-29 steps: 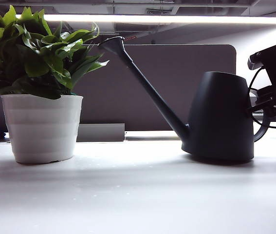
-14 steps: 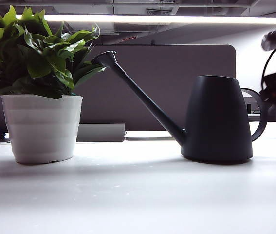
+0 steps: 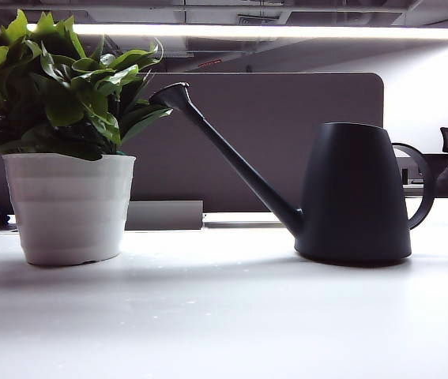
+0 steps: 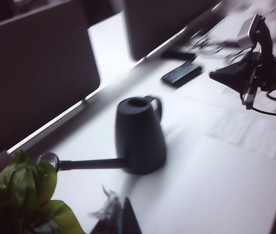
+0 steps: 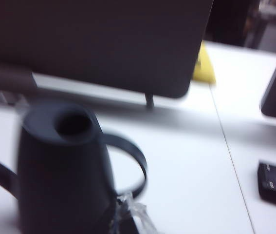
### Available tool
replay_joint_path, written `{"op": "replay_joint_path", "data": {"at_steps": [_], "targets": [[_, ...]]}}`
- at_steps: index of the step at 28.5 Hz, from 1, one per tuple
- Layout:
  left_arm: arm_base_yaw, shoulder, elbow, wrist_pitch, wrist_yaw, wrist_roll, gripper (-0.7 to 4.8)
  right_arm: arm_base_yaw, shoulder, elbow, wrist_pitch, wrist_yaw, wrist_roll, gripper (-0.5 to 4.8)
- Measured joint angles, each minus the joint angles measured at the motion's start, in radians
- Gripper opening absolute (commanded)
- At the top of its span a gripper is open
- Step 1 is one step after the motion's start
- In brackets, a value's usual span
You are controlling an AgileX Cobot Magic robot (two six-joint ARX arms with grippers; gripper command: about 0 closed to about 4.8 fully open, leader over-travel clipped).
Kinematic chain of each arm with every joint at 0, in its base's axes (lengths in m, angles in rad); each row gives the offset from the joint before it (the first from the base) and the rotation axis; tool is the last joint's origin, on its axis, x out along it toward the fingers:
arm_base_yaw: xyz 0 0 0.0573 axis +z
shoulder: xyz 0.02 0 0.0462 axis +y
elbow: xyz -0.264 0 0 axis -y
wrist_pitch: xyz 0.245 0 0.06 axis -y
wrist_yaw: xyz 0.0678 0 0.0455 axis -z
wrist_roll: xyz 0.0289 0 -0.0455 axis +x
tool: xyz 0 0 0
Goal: Pick up the watering can from the table, water the potted plant, and put the can back.
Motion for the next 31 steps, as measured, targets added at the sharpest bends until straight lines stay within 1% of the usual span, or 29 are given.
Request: {"op": "replay_joint_path", "data": {"at_steps": [3, 5, 8, 11, 14, 18, 21, 22, 25, 27, 30, 31], "targets": [[0.0, -0.093, -0.03, -0.032, 0.035, -0.038, -0.06, 0.003, -0.15, 0.001, -0.074, -0.023, 0.074, -0.01], [0.0, -0.176, -0.076, -0.057, 0.045, -0.096, -0.06, 0.008, -0.235, -0.016, -0.113, -0.027, 0.118, -0.01], [0.0, -0.285, -0.165, -0.046, 0.042, -0.156, -0.06, 0.024, -0.336, -0.076, -0.16, -0.05, 0.137, -0.01], [0.0, -0.406, -0.278, -0.048, 0.042, -0.173, -0.06, 0.04, -0.417, -0.143, -0.197, -0.053, 0.141, -0.01], [0.0, -0.492, -0.389, -0.006, 0.04, -0.198, -0.06, 0.049, -0.504, -0.2, -0.199, -0.053, 0.141, -0.01], [0.0, -0.567, -0.581, 0.154, 0.041, -0.253, -0.06, 0.049, -0.567, -0.277, -0.191, -0.052, 0.141, -0.01], [-0.001, -0.569, -0.725, 0.321, 0.046, -0.315, -0.06, 0.049, -0.581, -0.329, -0.187, -0.045, 0.142, -0.01], [-0.001, -0.567, -0.758, 0.356, 0.046, -0.325, -0.06, 0.048, -0.583, -0.348, -0.187, -0.042, 0.142, -0.01], [-0.002, -0.567, -0.915, 0.533, 0.045, -0.341, -0.06, 0.048, -0.583, -0.399, -0.188, -0.014, 0.144, -0.01], [-0.002, -0.567, -1.013, 0.587, 0.045, -0.346, -0.06, 0.048, -0.583, -0.423, -0.186, -0.01, 0.144, -0.01], [-0.002, -0.566, -1.109, 0.656, 0.045, -0.396, -0.06, 0.048, -0.582, -0.443, -0.193, -0.007, 0.144, -0.01], [-0.003, -0.564, -1.116, 0.639, 0.044, -0.402, -0.06, 0.048, -0.583, -0.443, -0.198, 0.002, 0.144, -0.01]]}}
